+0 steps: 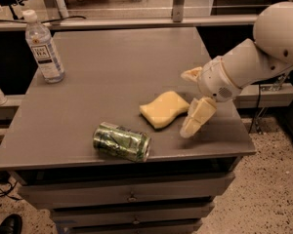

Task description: Move sponge near green can

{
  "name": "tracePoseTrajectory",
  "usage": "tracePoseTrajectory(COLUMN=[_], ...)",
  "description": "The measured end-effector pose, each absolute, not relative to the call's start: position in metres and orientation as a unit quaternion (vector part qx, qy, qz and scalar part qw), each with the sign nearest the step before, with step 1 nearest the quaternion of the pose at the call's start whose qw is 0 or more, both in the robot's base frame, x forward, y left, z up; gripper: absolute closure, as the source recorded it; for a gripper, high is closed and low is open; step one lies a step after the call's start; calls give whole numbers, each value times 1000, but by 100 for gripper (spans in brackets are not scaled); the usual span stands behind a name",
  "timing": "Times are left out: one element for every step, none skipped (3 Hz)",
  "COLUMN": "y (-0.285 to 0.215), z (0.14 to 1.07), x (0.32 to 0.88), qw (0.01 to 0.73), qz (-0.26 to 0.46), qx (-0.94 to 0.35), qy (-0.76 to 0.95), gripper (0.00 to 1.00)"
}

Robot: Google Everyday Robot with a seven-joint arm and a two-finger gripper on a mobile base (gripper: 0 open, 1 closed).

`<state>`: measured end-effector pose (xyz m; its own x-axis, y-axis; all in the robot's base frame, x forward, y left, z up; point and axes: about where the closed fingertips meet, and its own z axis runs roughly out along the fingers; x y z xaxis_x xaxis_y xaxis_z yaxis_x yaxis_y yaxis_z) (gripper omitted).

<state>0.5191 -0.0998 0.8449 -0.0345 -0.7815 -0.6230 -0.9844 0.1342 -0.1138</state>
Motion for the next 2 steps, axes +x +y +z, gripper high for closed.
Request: tracePoseTrajectory(y=[-97, -87], z=[842, 836], x=[515, 509], qw=[277, 267], qz=[192, 214], qx=[-638, -644], qy=[693, 684], gripper=[0, 0])
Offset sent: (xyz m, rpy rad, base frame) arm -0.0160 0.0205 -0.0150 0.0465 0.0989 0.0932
